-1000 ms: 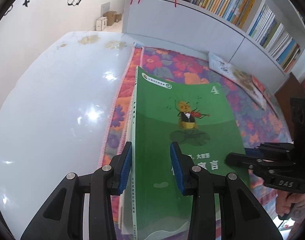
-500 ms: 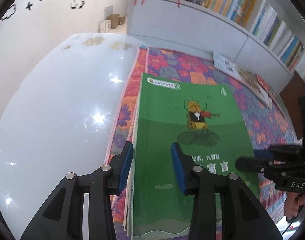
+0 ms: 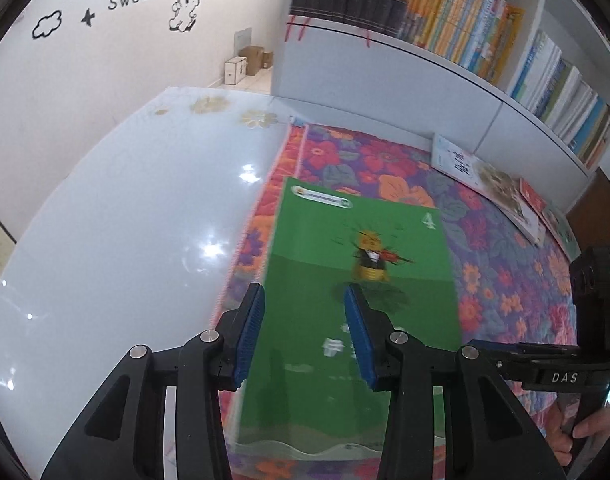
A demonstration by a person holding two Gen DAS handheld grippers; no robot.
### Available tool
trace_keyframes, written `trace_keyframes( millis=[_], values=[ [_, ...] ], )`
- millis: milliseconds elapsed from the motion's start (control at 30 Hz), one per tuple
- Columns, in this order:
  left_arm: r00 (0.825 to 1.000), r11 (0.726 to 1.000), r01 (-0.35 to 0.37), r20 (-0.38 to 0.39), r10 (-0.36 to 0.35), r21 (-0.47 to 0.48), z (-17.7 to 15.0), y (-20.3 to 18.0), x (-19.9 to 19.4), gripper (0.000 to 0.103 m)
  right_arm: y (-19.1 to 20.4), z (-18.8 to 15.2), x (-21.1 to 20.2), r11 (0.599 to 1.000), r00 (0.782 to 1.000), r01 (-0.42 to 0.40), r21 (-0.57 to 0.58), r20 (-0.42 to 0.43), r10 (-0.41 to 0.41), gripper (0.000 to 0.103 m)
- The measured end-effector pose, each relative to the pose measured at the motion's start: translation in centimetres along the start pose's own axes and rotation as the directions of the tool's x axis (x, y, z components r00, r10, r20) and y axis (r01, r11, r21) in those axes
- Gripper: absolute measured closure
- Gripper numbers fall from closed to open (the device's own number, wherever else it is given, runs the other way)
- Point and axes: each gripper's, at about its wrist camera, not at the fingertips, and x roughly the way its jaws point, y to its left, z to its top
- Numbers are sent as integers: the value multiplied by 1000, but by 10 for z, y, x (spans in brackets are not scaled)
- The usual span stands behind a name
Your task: Organize books
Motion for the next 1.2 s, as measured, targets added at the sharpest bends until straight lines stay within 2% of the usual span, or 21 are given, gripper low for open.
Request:
trace_keyframes(
  millis=[67,167,300,600,800,967,1033,1067,1133,1200],
  values=[
    [1000,1000,7,-4,-7,11,-2,-11,-1,64,-6,-3,-7,1000,1000,-3,-3,15,3,59],
    [1000,999,25,-10,-25,23,-4,-31,-1,64,-14,-8,-21,999,998,40,-36,45,-38,59],
    [999,998,46,-10,-46,39,-3,-59,3,63,-39,-12,-42,1000,997,25,-14,69,-24,59],
    [991,986,124,-71,-116,116,-8,-160,43,63,-131,-12,-109,995,982,47,90,180,-63,59],
    [974,971,200,-134,-183,128,-18,-218,80,63,-208,-12,-156,977,958,28,212,274,-87,59],
    [961,960,247,-162,-226,128,-31,-260,113,63,-272,-4,-198,950,922,10,312,365,-130,59],
    [966,966,225,-158,-205,127,-37,-272,127,61,-295,6,-210,942,908,-2,336,394,-139,58],
    [978,969,200,-94,-188,145,-38,-277,126,58,-303,11,-209,939,912,-30,343,394,-115,58],
    [988,972,152,-39,-148,178,-40,-285,131,58,-319,23,-204,924,918,-145,355,397,-9,58],
    [993,973,117,-14,-116,200,-41,-290,135,57,-324,32,-199,914,913,-190,359,407,30,58]
  ],
)
